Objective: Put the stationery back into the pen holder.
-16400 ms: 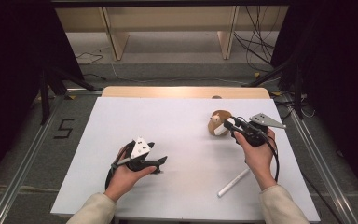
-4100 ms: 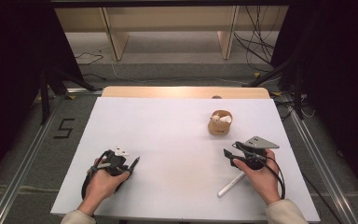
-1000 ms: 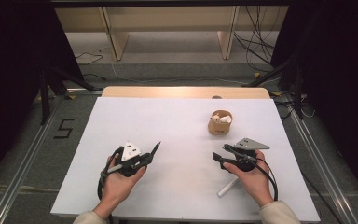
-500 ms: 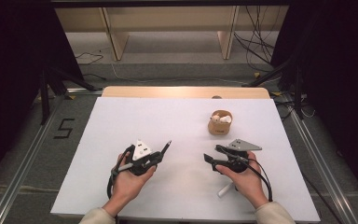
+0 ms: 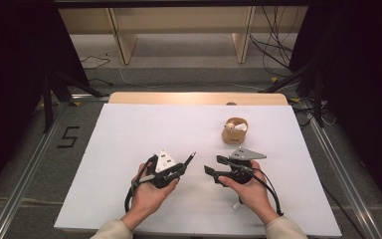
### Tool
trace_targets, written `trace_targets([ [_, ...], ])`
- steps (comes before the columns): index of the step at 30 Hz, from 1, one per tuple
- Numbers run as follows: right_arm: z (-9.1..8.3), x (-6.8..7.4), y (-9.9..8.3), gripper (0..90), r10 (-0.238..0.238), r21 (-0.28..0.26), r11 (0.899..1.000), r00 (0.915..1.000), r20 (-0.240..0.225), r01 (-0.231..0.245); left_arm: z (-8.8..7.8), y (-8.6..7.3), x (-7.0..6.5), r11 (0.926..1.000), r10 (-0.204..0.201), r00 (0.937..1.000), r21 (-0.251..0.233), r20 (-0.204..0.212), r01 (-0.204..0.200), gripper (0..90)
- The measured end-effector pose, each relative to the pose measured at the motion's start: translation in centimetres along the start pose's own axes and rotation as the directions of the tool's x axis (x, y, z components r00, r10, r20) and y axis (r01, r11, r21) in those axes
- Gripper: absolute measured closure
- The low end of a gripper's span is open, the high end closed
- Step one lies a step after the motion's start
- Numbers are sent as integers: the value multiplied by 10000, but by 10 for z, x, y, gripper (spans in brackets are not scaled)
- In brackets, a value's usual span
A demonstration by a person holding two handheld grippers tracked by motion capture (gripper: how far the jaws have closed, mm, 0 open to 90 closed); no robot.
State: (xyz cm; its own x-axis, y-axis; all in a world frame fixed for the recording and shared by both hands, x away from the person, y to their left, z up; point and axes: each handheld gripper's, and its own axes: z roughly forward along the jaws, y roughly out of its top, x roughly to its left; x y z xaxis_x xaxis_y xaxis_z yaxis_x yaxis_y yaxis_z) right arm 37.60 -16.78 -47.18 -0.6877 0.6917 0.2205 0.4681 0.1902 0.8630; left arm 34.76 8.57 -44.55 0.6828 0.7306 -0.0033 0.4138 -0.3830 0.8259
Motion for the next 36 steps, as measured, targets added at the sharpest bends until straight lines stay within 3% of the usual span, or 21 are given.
trace_targets([
  [20, 10, 9, 12, 405, 299, -289, 9991, 9968, -741, -321, 16, 3, -17, 9990, 438, 9983, 86, 387, -442, 796],
  [36, 11, 9, 14, 533, 753, -381, 9960, 9893, -1253, -806, 16, 6, -22, 9982, 578, 9972, -164, 473, -571, 796],
])
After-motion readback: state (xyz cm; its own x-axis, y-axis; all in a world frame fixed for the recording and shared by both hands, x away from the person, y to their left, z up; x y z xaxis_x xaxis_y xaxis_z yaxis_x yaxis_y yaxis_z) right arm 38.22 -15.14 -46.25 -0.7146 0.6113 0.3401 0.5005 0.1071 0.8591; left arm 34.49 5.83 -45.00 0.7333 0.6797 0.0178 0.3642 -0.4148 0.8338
